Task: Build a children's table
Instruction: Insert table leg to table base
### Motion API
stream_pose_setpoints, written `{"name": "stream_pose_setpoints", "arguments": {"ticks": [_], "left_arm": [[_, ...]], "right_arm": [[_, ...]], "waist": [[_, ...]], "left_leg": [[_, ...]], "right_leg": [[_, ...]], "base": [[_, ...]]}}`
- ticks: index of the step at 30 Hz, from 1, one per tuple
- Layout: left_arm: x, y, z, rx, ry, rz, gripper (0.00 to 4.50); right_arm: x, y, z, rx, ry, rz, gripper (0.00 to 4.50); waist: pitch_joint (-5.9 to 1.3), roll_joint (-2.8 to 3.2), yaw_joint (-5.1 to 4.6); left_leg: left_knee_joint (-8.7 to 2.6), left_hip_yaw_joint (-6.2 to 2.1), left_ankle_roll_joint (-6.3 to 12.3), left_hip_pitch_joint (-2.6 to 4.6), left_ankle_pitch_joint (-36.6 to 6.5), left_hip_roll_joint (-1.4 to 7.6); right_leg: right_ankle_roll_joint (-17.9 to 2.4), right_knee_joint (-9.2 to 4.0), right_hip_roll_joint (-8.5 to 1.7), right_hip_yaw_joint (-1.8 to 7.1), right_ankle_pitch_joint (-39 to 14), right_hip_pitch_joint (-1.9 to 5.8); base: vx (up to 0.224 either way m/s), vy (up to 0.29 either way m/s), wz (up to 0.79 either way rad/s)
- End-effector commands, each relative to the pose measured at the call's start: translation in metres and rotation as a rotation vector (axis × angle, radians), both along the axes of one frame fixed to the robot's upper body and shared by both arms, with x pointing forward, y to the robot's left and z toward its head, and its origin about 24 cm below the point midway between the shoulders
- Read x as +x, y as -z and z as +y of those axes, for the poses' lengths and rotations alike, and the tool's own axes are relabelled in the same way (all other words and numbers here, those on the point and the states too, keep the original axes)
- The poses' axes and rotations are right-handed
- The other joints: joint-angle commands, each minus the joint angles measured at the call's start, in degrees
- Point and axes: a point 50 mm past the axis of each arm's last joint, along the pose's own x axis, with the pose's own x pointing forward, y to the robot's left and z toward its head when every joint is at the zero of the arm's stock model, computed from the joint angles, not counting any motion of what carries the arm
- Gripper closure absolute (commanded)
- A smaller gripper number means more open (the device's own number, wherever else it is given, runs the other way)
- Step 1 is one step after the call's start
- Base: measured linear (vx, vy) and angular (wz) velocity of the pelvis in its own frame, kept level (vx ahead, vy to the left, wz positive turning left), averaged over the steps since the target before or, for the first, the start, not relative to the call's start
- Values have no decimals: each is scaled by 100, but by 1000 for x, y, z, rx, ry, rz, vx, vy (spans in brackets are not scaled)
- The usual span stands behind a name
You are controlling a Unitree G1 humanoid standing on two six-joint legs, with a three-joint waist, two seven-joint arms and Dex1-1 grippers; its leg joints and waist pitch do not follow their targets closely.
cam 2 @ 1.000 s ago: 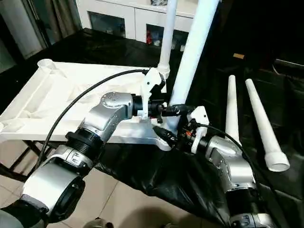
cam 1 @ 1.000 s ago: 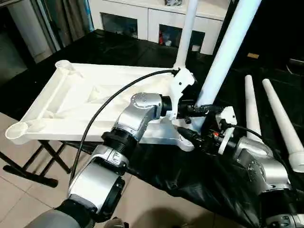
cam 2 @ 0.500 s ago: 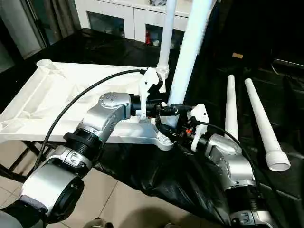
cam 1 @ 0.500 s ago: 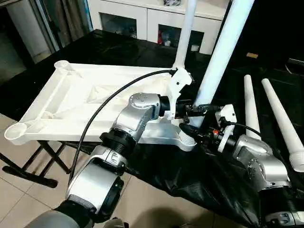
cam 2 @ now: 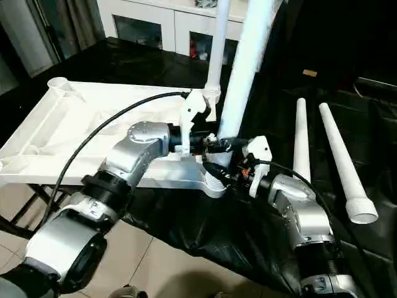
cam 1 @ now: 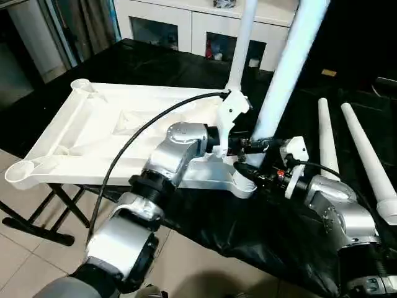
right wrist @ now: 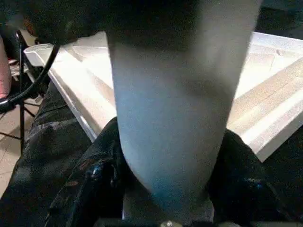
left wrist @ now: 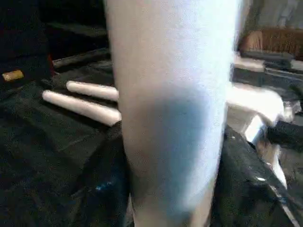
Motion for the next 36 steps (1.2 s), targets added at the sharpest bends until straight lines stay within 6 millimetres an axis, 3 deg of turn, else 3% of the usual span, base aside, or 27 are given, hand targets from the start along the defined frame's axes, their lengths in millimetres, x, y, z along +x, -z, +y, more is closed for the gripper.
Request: {"name": "stream_pose_setpoints", "arguments": {"ticks": [1,4,8,11,12,14,16,18,21,24,26,29,36], "left_arm": [[-5,8,0,27,23,-19,168],[-7,8,11,-10,-7,-87,144],[-21,22,43,44,38,-75,144],[-24,27,53,72,50,-66,144],[-26,31,60,103,55,-57,144],[-27,44,79,208,53,-40,144],[-24,63,100,361,20,-40,171],[-21,70,107,420,3,-55,178],[-22,71,110,436,2,-53,217],[-21,70,112,448,5,-32,226],[-20,70,112,451,3,-28,265],[-18,69,111,437,7,-31,276],[-12,65,105,427,38,-55,354]], "right_arm": [[0,4,4,-15,-14,30,255],[-2,6,5,-19,-16,33,257],[-3,9,5,-29,-15,38,258],[-3,10,5,-35,-16,39,259],[-4,11,5,-37,-18,39,259],[-4,11,6,-42,-22,37,259],[-3,11,7,-49,-28,34,259],[-3,11,8,-51,-30,32,259],[-3,10,8,-53,-32,30,259],[-3,10,7,-56,-33,28,259],[-3,9,7,-58,-32,27,259],[-3,9,6,-59,-32,26,259],[-4,10,6,-64,-39,28,259]], "waist": [[-453,-121,36],[-471,-95,15],[-461,-65,-33],[-443,-44,-63],[-425,-81,-66],[-414,-66,-60],[-423,-73,-78],[-435,-61,-76],[-456,-47,-59],[-453,-57,-59],[-456,-48,-63],[-451,-58,-55],[-473,-67,-35]], "left_leg": [[-351,-121,463,4,-860,201],[-353,-127,462,-1,-808,228],[-378,-136,360,9,-941,253],[-385,-111,292,42,-1028,236],[-398,-110,270,36,-1056,239],[-412,-120,236,47,-1133,241],[-421,-132,192,37,-1145,234],[-414,-128,166,51,-1138,220],[-417,-132,128,58,-1030,259],[-412,-121,134,40,-1039,249],[-409,-119,130,45,-1070,247],[-406,-118,127,47,-1105,238],[-390,-115,169,37,-990,230]], "right_leg": [[-971,-510,-511,271,-1635,325],[-1077,-471,-515,275,-1326,326],[-1119,-453,-529,280,-1384,307],[-1064,-479,-495,295,-1545,272],[-1044,-490,-495,290,-1621,274],[-970,-503,-506,297,-1797,250],[-854,-501,-499,303,-1811,260],[-803,-490,-498,306,-1763,261],[-955,-443,-524,315,-1434,263],[-1099,-432,-529,316,-1276,275],[-1124,-434,-525,316,-1264,276],[-1103,-452,-526,314,-1384,279],[-1132,-428,-521,310,-1169,298]], "base": [[0,0,0],[0,0,0],[0,0,0],[0,0,0],[0,0,0],[0,0,0],[0,0,0],[0,0,0],[0,0,0],[0,0,0],[0,0,0],[0,0,0],[0,0,0]]}}
